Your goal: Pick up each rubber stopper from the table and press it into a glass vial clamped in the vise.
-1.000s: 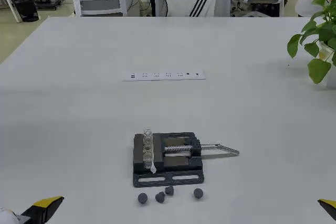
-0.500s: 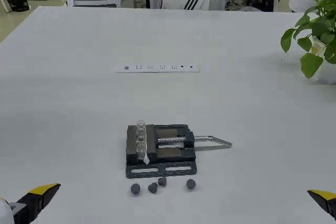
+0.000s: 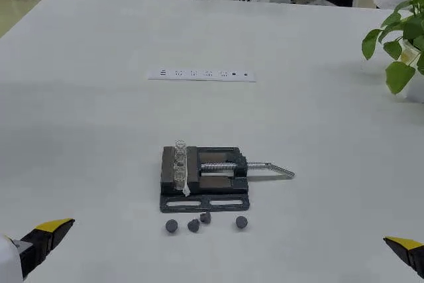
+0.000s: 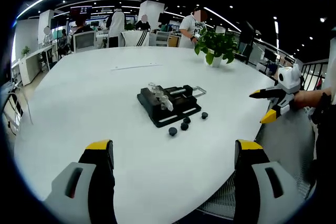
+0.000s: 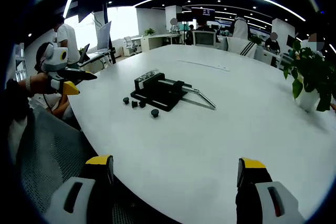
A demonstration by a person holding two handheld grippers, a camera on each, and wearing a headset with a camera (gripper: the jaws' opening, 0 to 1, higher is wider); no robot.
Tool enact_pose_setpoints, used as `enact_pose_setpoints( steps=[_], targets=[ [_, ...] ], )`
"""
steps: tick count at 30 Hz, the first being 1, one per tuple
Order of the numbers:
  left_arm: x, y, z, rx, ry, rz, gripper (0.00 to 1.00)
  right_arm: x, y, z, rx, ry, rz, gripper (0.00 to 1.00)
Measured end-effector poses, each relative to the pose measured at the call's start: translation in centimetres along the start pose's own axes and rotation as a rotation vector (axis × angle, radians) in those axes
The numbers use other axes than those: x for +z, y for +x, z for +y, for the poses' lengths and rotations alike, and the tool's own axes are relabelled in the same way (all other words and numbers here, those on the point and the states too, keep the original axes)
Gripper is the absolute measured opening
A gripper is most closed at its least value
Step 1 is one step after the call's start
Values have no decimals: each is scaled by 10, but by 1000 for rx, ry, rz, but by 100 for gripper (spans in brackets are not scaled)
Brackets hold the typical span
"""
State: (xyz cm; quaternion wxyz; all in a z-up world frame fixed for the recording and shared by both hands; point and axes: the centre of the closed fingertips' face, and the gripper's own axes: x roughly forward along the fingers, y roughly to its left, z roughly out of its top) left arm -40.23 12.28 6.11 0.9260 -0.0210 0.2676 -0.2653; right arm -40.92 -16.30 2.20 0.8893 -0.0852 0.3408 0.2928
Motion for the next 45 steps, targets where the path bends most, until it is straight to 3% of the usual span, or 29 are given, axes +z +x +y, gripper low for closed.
enact_pose_setpoints(
  steps=[5, 11, 22, 27, 34, 45],
  targets=[
    [-2, 1, 1, 4, 1, 10, 95, 6, 5, 0, 32, -49, 23, 97],
    [-3, 3, 0, 6, 40, 30, 95, 26, 12, -5, 70, -131, 31, 96],
    [-7, 7, 2, 0, 43, 40, 94, 51, 33, 4, 233, -345, 133, 87],
    [-7, 7, 1, -1, 51, 46, 94, 54, 44, 11, 311, -495, 202, 79],
    [-8, 8, -3, -5, 68, 56, 93, 55, 58, 20, 391, -651, 283, 68],
    [-10, 9, -7, -13, 81, 63, 93, 66, 85, 39, 492, -755, 322, 50]
  ],
)
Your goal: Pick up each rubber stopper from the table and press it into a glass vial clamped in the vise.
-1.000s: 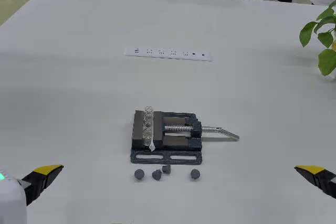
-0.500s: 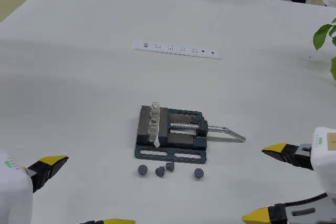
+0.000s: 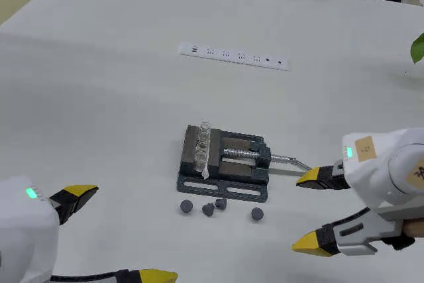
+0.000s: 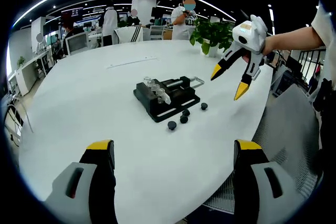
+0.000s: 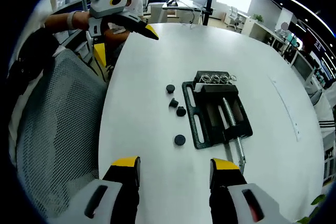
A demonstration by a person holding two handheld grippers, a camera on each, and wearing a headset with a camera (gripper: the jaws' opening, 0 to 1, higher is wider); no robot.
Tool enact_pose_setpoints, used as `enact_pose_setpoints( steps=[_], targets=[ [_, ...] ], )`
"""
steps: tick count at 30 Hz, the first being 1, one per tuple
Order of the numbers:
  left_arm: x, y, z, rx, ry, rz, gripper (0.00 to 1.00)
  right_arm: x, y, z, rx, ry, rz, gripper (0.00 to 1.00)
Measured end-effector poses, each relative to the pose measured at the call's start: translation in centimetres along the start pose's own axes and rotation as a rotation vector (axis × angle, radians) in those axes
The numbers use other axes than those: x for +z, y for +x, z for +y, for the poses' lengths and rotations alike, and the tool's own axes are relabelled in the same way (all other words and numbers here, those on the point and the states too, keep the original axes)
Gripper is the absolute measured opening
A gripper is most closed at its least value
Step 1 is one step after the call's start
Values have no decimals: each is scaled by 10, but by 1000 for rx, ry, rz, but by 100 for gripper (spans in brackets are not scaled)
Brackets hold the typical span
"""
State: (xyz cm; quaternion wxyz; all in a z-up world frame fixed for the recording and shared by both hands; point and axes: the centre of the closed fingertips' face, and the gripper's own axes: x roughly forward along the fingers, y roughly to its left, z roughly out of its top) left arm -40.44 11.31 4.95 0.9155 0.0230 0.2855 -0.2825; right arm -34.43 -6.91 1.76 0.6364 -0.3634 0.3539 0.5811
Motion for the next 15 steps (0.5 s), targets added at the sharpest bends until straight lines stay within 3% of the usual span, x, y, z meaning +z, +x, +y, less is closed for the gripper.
enact_pose_setpoints(
  steps=[4, 15],
  targets=[
    [1, 1, -3, -4, 1, -2, 93, 7, 11, -1, 29, -91, 28, 45],
    [1, 0, -5, -11, 4, -6, 93, 10, 27, -2, 122, -197, 120, 31]
  ],
)
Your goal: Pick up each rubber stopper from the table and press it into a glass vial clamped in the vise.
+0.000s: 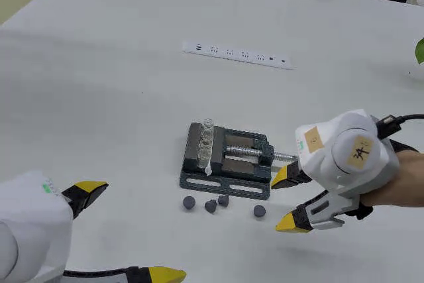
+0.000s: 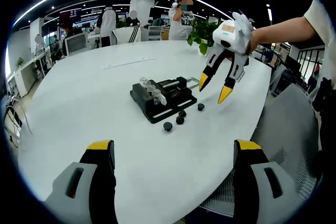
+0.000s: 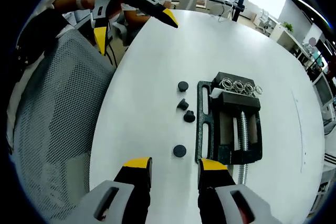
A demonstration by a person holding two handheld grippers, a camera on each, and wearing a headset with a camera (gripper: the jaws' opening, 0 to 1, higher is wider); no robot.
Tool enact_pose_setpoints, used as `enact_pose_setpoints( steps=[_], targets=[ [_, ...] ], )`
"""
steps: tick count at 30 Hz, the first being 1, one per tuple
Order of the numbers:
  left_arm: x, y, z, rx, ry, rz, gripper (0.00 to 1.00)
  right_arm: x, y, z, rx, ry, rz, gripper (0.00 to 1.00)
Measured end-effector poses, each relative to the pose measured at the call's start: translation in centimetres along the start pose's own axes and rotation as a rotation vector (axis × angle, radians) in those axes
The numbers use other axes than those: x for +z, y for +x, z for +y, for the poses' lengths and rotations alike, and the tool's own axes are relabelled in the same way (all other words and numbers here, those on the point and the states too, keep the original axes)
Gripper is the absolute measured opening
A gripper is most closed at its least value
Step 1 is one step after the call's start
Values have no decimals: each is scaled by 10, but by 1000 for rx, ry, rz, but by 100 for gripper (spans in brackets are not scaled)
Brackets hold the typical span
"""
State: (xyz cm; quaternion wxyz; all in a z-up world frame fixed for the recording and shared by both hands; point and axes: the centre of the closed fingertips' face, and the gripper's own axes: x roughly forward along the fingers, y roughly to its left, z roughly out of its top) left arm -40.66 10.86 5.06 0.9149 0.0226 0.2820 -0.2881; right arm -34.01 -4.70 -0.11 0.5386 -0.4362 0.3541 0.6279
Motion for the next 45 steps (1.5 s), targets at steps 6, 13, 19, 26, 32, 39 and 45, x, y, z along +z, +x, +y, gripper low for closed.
enact_pose_setpoints(
  steps=[6, 13, 19, 26, 32, 39, 45],
  targets=[
    [-1, -1, 2, 4, -5, -8, 93, 3, 13, 2, 41, -25, 24, 24],
    [-5, -2, 2, 6, -14, -8, 92, 5, 21, -2, 41, -62, 42, 20],
    [-7, -2, 2, 6, -19, -4, 92, 5, 22, -5, 37, -94, 46, 15],
    [-6, -1, 2, 5, -18, -4, 92, 0, 26, -4, 48, -134, 69, 12],
    [-6, 0, 1, 1, -18, -3, 92, 0, 26, -6, 40, -157, 77, 9],
    [-7, 1, 1, 0, -22, -1, 92, 1, 28, -4, 41, -193, 93, 8],
    [-8, 1, 1, 1, -24, 1, 91, -1, 30, -4, 43, -204, 103, 8]
  ],
)
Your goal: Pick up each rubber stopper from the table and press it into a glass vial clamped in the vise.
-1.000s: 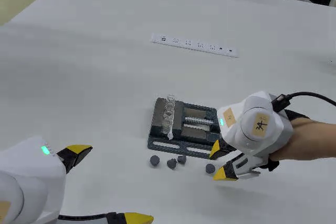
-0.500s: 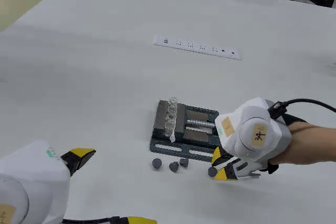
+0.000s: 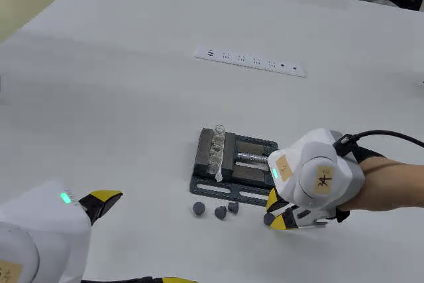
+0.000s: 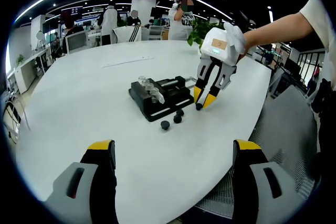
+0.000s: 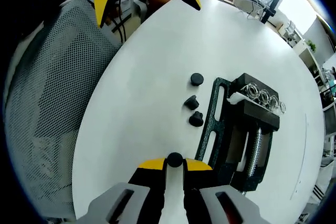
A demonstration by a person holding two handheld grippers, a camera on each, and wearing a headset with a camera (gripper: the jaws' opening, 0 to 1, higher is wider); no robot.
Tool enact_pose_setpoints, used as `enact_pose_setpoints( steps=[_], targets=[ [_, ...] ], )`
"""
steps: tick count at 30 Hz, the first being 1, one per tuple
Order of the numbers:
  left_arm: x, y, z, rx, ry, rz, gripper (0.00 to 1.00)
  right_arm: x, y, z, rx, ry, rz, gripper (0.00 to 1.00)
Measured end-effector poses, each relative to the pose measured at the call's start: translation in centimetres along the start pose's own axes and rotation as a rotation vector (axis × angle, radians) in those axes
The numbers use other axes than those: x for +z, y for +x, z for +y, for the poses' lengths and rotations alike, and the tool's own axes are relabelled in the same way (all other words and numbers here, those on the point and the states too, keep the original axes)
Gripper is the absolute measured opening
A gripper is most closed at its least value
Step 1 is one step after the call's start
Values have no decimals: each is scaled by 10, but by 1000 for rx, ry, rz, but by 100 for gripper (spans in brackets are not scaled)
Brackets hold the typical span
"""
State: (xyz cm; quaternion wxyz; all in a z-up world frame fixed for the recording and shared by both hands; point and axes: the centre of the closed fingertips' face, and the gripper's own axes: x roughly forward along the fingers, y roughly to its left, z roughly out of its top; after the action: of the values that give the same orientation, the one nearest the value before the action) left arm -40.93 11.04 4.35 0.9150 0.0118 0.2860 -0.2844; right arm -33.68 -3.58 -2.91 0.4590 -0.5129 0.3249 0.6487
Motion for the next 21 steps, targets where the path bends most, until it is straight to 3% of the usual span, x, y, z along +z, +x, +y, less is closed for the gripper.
enact_pose_setpoints(
  steps=[15, 21],
  targets=[
    [-2, -1, 2, 7, -7, 0, 91, 3, 1, 1, -8, -13, -1, 8],
    [-2, 0, 2, 5, -6, 2, 91, 7, -3, 0, 7, 30, -31, 7]
  ],
)
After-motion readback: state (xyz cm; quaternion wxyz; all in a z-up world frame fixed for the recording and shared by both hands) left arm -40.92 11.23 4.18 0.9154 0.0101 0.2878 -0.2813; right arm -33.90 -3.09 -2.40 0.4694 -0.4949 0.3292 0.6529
